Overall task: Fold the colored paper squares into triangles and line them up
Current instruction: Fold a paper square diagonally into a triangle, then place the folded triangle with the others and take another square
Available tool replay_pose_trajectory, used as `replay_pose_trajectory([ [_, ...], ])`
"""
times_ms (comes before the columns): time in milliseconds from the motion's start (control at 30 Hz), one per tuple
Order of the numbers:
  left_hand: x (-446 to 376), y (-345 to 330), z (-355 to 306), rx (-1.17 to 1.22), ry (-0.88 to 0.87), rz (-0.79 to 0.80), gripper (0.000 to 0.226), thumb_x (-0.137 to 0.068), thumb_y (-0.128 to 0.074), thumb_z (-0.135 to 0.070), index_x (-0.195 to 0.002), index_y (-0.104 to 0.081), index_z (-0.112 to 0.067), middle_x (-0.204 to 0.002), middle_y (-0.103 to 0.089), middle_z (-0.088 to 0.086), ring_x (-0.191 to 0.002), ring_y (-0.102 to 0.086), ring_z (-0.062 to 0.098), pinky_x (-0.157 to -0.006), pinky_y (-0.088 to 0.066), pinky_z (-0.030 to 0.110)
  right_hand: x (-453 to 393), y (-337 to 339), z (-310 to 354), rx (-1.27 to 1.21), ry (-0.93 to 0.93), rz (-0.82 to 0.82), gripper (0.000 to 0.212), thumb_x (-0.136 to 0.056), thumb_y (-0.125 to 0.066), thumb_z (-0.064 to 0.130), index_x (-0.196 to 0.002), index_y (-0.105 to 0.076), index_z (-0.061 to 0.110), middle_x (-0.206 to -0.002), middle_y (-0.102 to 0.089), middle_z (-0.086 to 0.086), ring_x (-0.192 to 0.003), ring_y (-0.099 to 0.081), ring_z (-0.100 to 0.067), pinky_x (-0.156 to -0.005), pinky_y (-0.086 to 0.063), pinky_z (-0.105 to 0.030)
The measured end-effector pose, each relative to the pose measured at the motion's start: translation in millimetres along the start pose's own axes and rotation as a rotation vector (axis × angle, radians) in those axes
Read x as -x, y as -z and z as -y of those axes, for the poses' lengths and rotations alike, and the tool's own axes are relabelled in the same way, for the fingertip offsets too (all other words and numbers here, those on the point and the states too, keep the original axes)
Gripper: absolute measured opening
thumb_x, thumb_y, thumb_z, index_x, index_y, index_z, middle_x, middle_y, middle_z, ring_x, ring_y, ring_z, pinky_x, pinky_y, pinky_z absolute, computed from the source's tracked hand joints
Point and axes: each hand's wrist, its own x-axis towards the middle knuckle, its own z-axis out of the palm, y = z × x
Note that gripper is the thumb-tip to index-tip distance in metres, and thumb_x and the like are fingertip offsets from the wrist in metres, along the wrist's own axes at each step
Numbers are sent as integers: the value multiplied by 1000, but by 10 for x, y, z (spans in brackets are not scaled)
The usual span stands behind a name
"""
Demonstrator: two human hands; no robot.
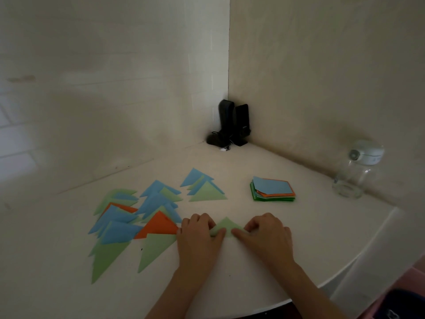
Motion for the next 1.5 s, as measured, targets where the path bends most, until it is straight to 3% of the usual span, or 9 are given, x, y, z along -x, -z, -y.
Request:
replay_pose_trajectory([
  [300, -29, 45, 124, 213, -37, 19, 24, -76, -74, -19, -73, -51, -26, -74, -54, -10, -72, -50, 16, -68, -37, 29, -50, 94, -52, -202, -1, 99, 25, -71, -74, 43, -71, -49, 37, -86, -55, 15, -83, -52, -6, -85, -44, -33],
  [533, -27, 132, 130, 249, -30, 67, 25, -76, -59, 7, -84, -59, -17, -80, -55, -3, -77, -53, 19, -69, -44, 32, -29, 134, -69, -239, 19, 125, 22, -76, -73, 33, -72, -51, 38, -81, -50, 18, -78, -48, -4, -84, -44, -30],
  [700, 14, 220, -120, -31, -64, 140, 23, -94, -47, -19, -117, -49, -18, -113, -48, 3, -102, -43, 20, -82, -32, 26, 10, 122, -40, -213, 27, 108, 21, -77, -70, 36, -71, -50, 41, -87, -53, 15, -84, -50, -7, -88, -43, -33],
  [833, 42, 159, -284, -113, 6, 191, 39, -93, -49, -43, -122, -43, -19, -121, -40, 5, -106, -40, 22, -89, -35, 28, 28, 110, -25, -199, 17, 83, 26, -77, -70, 37, -66, -47, 43, -90, -54, 14, -86, -51, -8, -89, -42, -34],
  [1067, -57, 69, -255, 115, 125, 245, 31, -84, -64, -31, -111, -54, -21, -109, -56, 3, -102, -51, 21, -86, -40, 29, 22, 95, -64, -186, 64, 72, 25, -79, -67, 38, -69, -45, 44, -93, -55, 13, -92, -53, -9, -90, -41, -33],
  [1200, -100, 35, -156, 184, 44, 186, 13, -88, -57, -20, -101, -59, -16, -100, -63, 2, -97, -56, 24, -82, -43, 35, -55, 148, -131, -302, 81, 86, 11, -77, -72, 32, -76, -61, 33, -86, -63, 10, -78, -58, -7, -80, -47, -26],
  [1300, -245, 61, -47, 176, 80, 105, 18, -90, -57, -21, -108, -58, -19, -105, -65, 1, -101, -57, 25, -88, -43, 43, -301, 270, -229, -315, 111, -190, 4, -79, -71, 21, -81, -69, 17, -80, -68, 3, -75, -65, -15, -72, -47, -25],
  [1400, -460, 85, 70, 186, 138, 59, 20, -89, -58, -21, -109, -55, -22, -99, -65, 2, -99, -57, 27, -88, -44, 46, -589, 319, -324, -196, 167, -342, 24, -78, -74, 20, -99, -69, 10, -101, -69, -5, -94, -65, -24, -84, -50, -39],
  [1500, -635, 73, 165, 134, 164, 69, 19, -89, -56, -23, -107, -51, -24, -95, -65, 1, -97, -57, 28, -87, -44, 45, -806, 236, -381, -39, 164, -181, 54, -84, -67, 36, -128, -54, 8, -131, -56, -9, -119, -53, -26, -101, -41, -44],
])
